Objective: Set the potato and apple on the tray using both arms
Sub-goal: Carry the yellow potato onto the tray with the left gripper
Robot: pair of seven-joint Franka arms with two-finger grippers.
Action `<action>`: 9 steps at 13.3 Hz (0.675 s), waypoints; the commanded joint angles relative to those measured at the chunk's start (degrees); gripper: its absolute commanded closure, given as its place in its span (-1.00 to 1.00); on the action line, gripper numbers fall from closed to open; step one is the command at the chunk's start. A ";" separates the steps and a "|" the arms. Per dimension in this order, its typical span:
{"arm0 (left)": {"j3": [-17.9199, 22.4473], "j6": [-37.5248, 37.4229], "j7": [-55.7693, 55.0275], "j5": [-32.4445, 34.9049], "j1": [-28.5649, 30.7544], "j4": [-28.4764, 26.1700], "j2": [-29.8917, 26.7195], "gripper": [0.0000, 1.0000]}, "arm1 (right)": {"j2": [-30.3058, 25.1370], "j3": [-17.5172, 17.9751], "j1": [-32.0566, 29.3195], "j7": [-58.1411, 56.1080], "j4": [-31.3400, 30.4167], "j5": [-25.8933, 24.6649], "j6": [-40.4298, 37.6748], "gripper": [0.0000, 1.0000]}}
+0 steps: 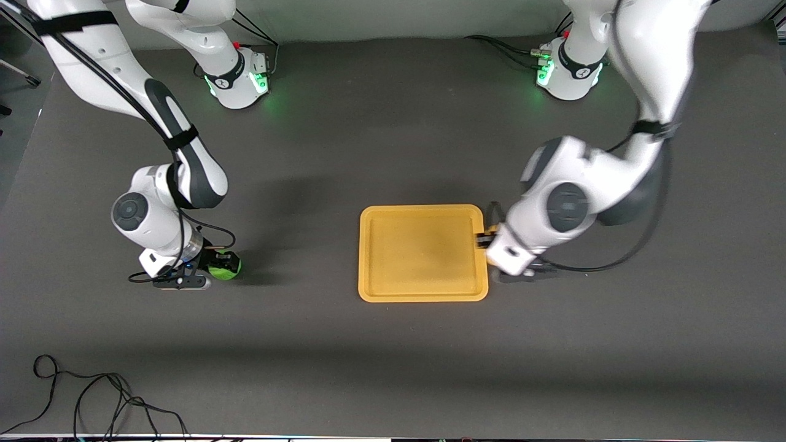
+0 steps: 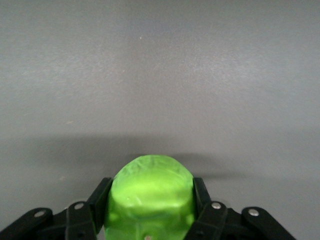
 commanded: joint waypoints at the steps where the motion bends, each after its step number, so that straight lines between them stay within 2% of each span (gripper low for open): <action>1: 1.03 5.30 -6.93 6.10 -3.54 0.72 6.11 0.42 | -4.03 0.18 0.34 0.68 7.29 1.14 -15.20 0.37; 2: 1.03 6.10 -7.12 6.65 -3.98 0.72 7.43 0.37 | -4.03 0.44 0.25 0.77 10.11 1.22 -18.82 0.37; 5: 1.03 6.11 -7.13 7.53 -4.07 0.37 8.06 0.20 | -4.73 1.40 0.25 2.34 13.99 1.31 -23.06 0.38; 7: 1.03 6.20 -7.13 7.53 -4.16 0.37 8.24 0.03 | -4.73 4.46 0.25 6.19 14.96 1.31 -23.16 0.49; 8: 1.03 6.28 -7.13 7.53 -4.25 0.37 8.50 -0.15 | -4.12 7.18 0.16 10.57 16.71 1.31 -23.16 0.51; 9: 1.03 6.55 -7.13 7.62 -4.25 0.28 8.59 -0.45 | -3.60 9.38 0.25 15.22 18.29 1.23 -23.07 0.51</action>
